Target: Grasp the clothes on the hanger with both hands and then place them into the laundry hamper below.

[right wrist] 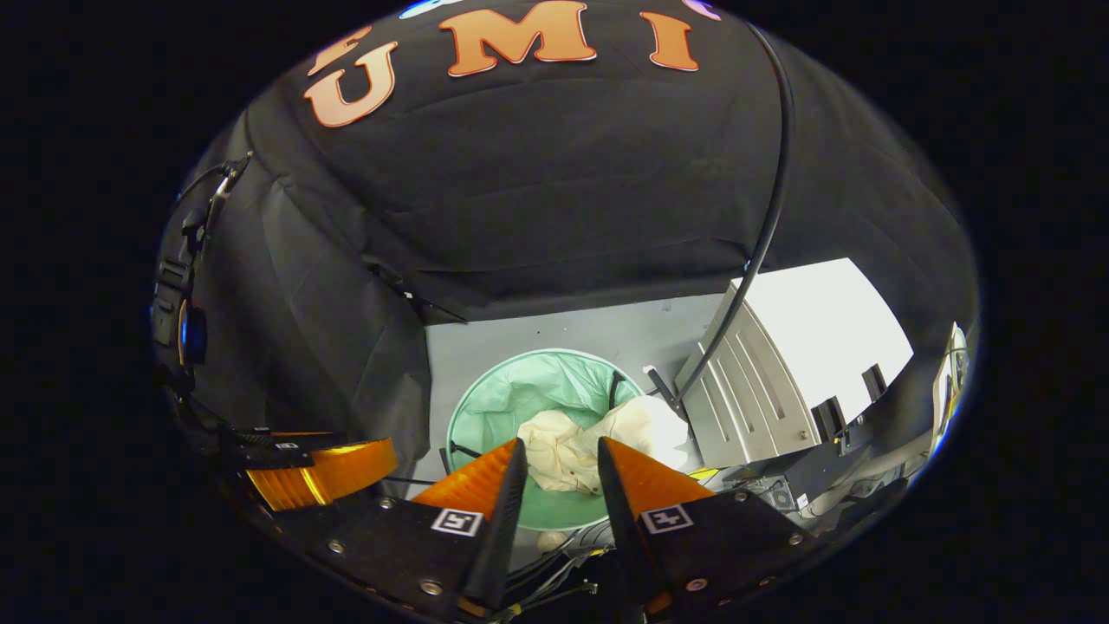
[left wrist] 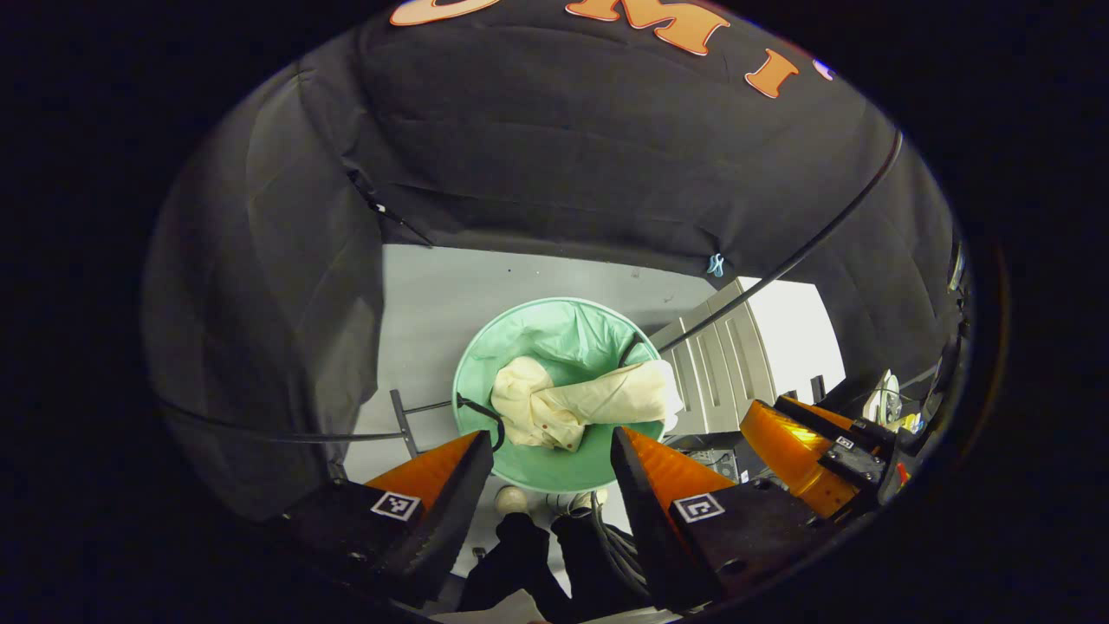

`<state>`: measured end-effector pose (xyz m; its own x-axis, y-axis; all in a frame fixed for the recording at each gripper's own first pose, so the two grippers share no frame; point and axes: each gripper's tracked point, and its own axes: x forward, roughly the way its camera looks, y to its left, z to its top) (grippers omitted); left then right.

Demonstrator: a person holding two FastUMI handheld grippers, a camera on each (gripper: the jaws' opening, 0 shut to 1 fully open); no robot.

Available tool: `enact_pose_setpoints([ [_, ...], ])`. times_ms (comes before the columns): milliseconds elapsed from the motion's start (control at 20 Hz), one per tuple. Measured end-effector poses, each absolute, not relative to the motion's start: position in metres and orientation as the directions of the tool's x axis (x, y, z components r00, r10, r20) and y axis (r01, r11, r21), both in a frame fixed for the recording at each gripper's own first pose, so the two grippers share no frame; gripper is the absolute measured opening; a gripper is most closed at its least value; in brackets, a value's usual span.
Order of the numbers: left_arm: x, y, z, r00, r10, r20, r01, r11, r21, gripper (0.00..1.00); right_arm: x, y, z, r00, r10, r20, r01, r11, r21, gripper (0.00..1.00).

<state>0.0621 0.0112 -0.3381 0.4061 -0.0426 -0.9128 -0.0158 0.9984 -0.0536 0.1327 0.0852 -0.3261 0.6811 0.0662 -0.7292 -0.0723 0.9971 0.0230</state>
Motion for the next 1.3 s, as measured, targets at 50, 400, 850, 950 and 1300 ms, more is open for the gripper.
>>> enact_pose_setpoints([
  [50, 0.059, 0.011, -0.336, 0.41, -0.043, -0.911, -0.018, 0.998, -0.055, 0.91, 0.132, 0.085, -0.325, 0.685, 0.065, -0.726, -0.075, 0.997, 0.018, 0.58],
  [400, 0.031, 0.023, -0.324, 0.43, -0.049, -0.901, -0.042, 0.996, -0.074, 0.91, 0.121, 0.082, -0.296, 0.741, 0.056, -0.669, -0.11, 0.993, -0.039, 0.94],
  [850, 0.013, 0.05, -0.239, 0.601, -0.031, -0.799, -0.058, 0.995, -0.082, 0.91, 0.089, 0.052, -0.23, 0.816, 0.01, -0.577, -0.078, 0.993, -0.092, 0.94],
  [950, 0.012, 0.059, -0.21, 0.65, -0.02, -0.759, -0.056, 0.996, -0.074, 0.85, 0.083, 0.046, -0.211, 0.836, 0.002, -0.548, -0.061, 0.994, -0.089, 0.94],
  [1300, 0.018, 0.082, -0.123, 0.795, 0.019, -0.606, -0.048, 0.998, -0.031, 0.91, 0.076, 0.02, -0.102, 0.955, -0.057, -0.291, 0.028, 0.994, -0.103, 0.94],
])
